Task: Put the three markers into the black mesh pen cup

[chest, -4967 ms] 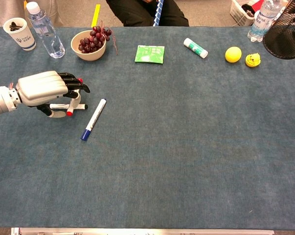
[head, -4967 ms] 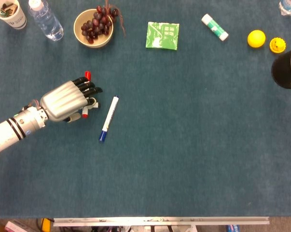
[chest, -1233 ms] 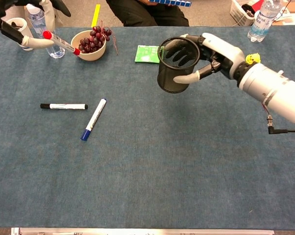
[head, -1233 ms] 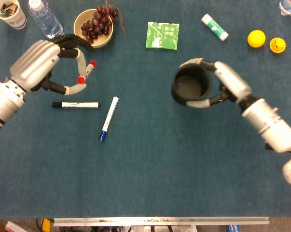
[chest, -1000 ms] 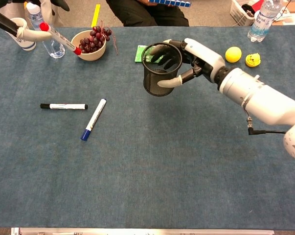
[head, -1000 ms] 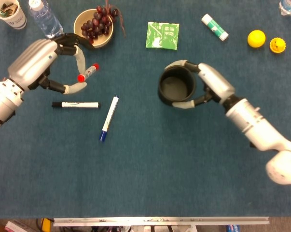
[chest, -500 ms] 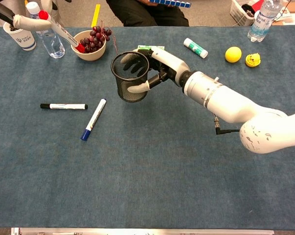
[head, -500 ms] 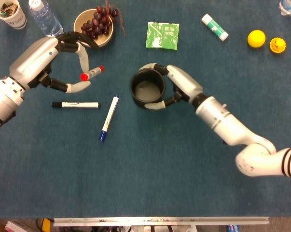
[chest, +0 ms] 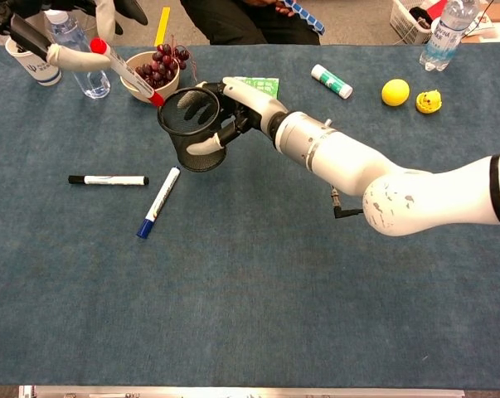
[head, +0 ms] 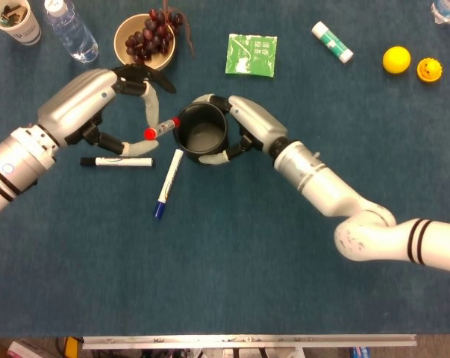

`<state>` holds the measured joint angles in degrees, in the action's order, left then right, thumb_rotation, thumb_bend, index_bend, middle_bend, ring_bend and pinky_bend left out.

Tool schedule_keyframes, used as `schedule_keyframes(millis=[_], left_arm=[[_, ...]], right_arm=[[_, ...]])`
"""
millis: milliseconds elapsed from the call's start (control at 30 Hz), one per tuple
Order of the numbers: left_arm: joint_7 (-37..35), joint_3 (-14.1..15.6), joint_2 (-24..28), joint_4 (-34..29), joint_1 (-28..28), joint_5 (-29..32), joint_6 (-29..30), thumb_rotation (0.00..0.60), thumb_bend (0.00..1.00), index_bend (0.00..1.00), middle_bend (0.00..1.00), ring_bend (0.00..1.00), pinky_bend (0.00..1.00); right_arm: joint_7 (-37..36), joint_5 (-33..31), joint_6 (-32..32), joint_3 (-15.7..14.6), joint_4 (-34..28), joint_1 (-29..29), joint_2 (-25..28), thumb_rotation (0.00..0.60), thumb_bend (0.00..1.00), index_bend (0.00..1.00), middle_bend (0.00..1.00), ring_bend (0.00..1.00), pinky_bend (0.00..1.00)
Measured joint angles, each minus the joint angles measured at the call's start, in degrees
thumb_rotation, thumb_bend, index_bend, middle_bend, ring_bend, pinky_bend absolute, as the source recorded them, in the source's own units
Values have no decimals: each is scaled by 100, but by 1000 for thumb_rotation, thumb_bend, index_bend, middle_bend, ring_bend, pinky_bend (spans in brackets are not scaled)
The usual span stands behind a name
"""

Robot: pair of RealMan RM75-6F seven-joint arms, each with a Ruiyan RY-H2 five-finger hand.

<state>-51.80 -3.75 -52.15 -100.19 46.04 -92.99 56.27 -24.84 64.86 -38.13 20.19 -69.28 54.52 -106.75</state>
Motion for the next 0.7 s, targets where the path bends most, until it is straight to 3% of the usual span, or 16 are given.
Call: schedule_keyframes(millis=[367, 433, 600, 700], left_arm=[[38, -50, -232, 126, 155, 111, -329, 600, 237, 573, 278, 194, 250], [41, -51, -292, 163, 201, 136, -436, 600, 237, 493, 250, 186, 250], [32, -22, -378, 207, 351, 195, -822, 600, 236, 182, 103, 105, 235], [29, 8, -416, 251, 445, 260, -1066, 600, 237, 126, 64, 77, 224]], right_arm=[[271, -292, 67, 196, 12, 170, -169, 600, 366, 519, 451, 343, 294], [277, -303, 63, 218, -17, 176, -171, 600, 366, 519, 451, 343, 294], [263, -339, 61, 278, -46, 190, -186, 600, 365, 519, 451, 343, 294], [250, -322, 58, 274, -59, 168, -155, 600, 366, 519, 451, 343, 294]])
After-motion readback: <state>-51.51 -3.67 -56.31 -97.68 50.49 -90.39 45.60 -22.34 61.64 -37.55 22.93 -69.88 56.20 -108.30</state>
